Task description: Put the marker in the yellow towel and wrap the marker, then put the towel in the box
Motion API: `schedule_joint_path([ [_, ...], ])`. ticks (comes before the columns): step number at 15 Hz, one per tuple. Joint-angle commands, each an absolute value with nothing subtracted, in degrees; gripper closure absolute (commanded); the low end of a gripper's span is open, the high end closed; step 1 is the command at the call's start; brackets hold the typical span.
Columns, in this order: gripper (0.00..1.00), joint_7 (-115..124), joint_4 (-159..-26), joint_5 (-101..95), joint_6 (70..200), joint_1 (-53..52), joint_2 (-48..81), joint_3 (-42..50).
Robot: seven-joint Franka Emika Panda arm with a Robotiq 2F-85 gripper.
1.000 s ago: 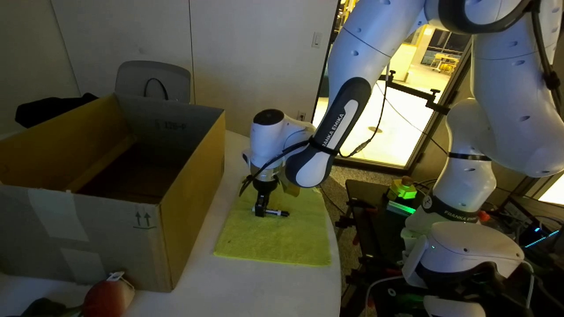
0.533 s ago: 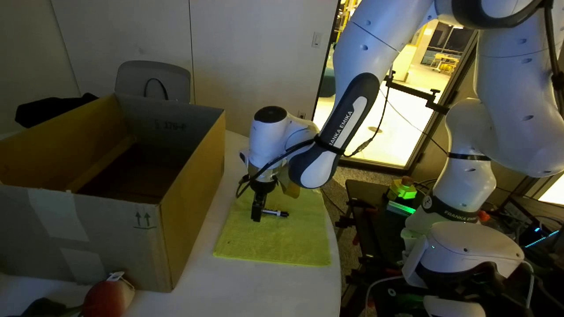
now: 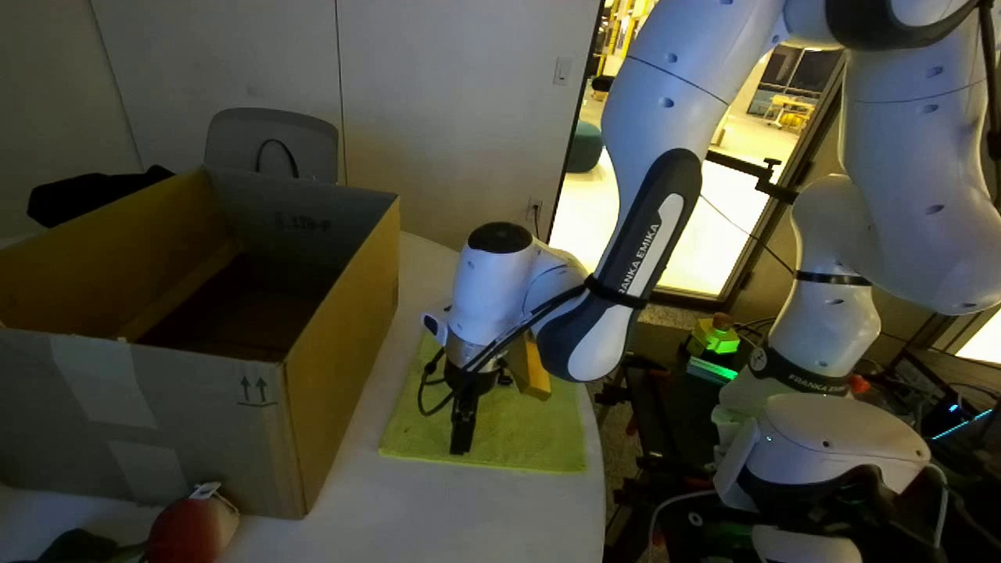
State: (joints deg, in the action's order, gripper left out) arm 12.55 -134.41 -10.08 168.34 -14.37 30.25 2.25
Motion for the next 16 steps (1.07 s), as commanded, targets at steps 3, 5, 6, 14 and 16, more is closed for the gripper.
schedule_joint_path([
  [3,0.00,7.74,-134.85,-8.04,170.65,-12.78,31.22,-0.96],
  [5,0.00,6.87,-134.29,-8.09,170.11,-12.75,32.05,-1.18],
  [6,0.00,6.53,-133.90,-8.11,169.86,-12.76,32.68,-1.20],
  [14,0.33,7.61,-133.02,-8.73,169.67,-14.71,33.37,0.82],
  [16,0.50,7.70,-132.93,-8.75,169.56,-14.85,33.21,1.01],
])
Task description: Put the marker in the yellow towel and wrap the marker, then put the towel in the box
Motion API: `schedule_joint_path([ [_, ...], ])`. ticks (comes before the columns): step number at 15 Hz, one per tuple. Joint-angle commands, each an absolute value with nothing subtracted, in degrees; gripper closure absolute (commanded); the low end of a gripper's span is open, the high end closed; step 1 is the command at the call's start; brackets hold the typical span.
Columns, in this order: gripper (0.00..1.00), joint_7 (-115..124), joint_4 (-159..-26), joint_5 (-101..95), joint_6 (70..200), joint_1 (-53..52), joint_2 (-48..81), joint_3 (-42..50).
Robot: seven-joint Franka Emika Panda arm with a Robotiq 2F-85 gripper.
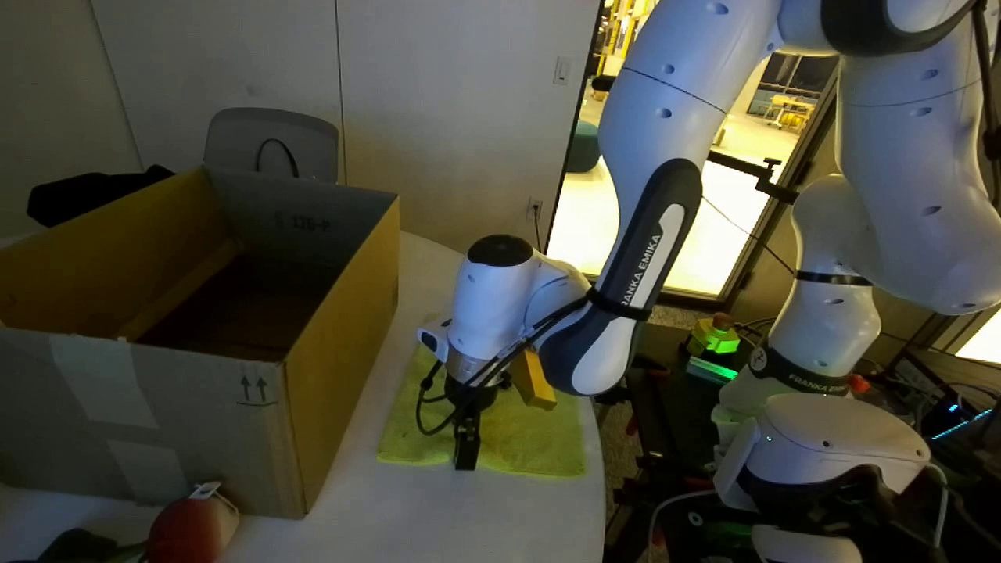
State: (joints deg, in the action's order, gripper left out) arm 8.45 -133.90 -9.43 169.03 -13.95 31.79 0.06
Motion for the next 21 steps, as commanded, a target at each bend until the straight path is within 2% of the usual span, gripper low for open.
schedule_joint_path([
  [1,0.56,7.74,-132.95,-8.79,169.37,-14.93,33.08,1.16],
  [6,0.95,8.38,-133.64,-9.29,168.85,-15.81,31.79,2.97],
  [8,0.99,8.35,-134.61,-9.58,168.86,-15.98,30.36,4.10],
  [10,0.95,8.22,-135.83,-10.06,169.44,-16.08,28.79,5.56],
  [21,0.96,15.09,-139.45,-11.70,174.29,-20.36,23.48,22.59],
])
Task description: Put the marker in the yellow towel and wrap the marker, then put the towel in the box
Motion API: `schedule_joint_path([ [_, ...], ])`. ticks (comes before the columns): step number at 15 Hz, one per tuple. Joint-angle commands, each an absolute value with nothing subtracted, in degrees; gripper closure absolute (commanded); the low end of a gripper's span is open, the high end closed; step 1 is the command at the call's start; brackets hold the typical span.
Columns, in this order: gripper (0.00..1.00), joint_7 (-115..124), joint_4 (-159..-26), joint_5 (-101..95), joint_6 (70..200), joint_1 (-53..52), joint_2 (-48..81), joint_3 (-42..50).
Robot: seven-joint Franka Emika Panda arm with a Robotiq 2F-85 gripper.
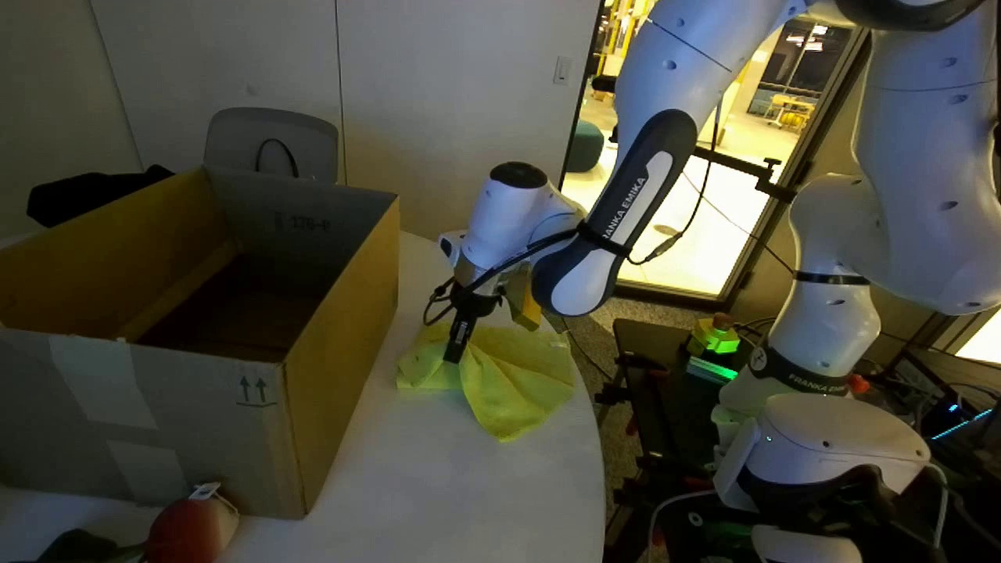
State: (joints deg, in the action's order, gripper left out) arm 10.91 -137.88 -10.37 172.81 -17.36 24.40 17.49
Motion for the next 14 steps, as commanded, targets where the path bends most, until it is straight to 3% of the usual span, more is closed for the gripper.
schedule_joint_path([
  [1,0.96,16.31,-139.30,-11.60,174.17,-21.04,24.06,24.03],
  [6,0.95,21.23,-139.46,-10.51,172.90,-23.61,26.03,28.77],
  [7,0.65,21.85,-139.45,-10.32,172.38,-23.89,26.17,29.07],
  [9,0.59,23.09,-139.54,-10.01,172.02,-24.48,26.52,29.45],
  [14,0.21,26.29,-140.56,-10.36,172.53,-27.53,26.53,32.27],
])
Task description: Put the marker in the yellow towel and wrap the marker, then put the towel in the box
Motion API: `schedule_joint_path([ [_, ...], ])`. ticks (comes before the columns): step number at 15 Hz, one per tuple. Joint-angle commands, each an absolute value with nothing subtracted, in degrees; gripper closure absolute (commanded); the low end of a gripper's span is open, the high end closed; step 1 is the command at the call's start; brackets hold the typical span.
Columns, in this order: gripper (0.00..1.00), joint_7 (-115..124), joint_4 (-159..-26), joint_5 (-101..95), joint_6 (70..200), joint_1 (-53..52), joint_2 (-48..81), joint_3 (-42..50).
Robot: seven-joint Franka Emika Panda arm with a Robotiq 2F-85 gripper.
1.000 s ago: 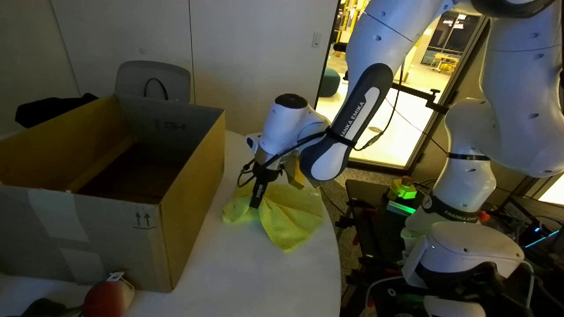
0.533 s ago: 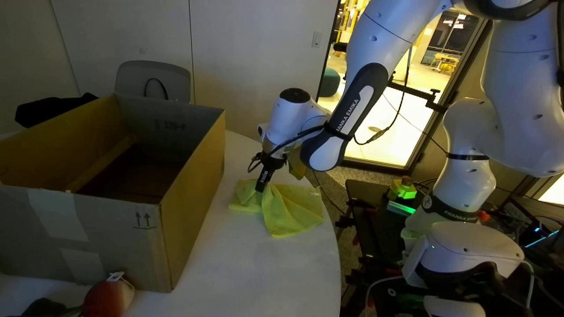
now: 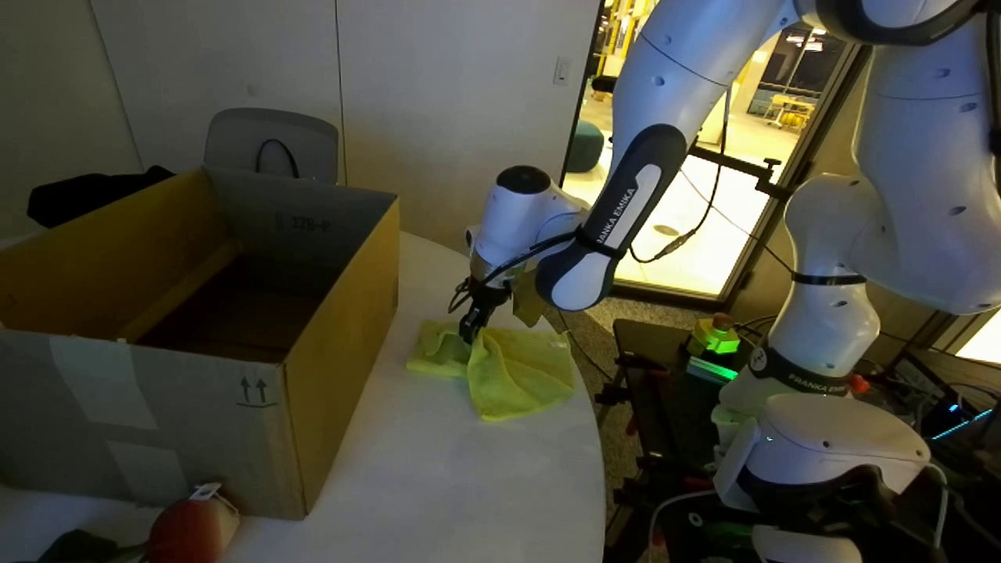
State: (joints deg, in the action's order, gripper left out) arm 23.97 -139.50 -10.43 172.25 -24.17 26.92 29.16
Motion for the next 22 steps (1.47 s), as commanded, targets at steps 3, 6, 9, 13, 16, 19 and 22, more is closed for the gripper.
schedule_joint_path([
  [3,0.01,26.27,-142.97,-11.12,173.30,-29.64,24.61,34.86],
  [6,0.00,24.10,-146.24,-11.76,174.52,-30.17,21.45,36.81],
  [9,0.00,21.29,-150.03,-12.15,175.80,-28.53,17.46,36.80],
  [13,0.00,16.03,-154.24,-12.66,175.42,-24.68,13.27,34.52],
  [16,0.00,12.38,-156.62,-12.37,174.56,-22.84,12.17,33.43],
  [19,0.00,9.73,-158.00,-12.95,174.60,-18.61,12.70,29.65],
  [22,0.00,7.90,-157.01,-12.64,174.52,-14.93,15.64,25.70],
])
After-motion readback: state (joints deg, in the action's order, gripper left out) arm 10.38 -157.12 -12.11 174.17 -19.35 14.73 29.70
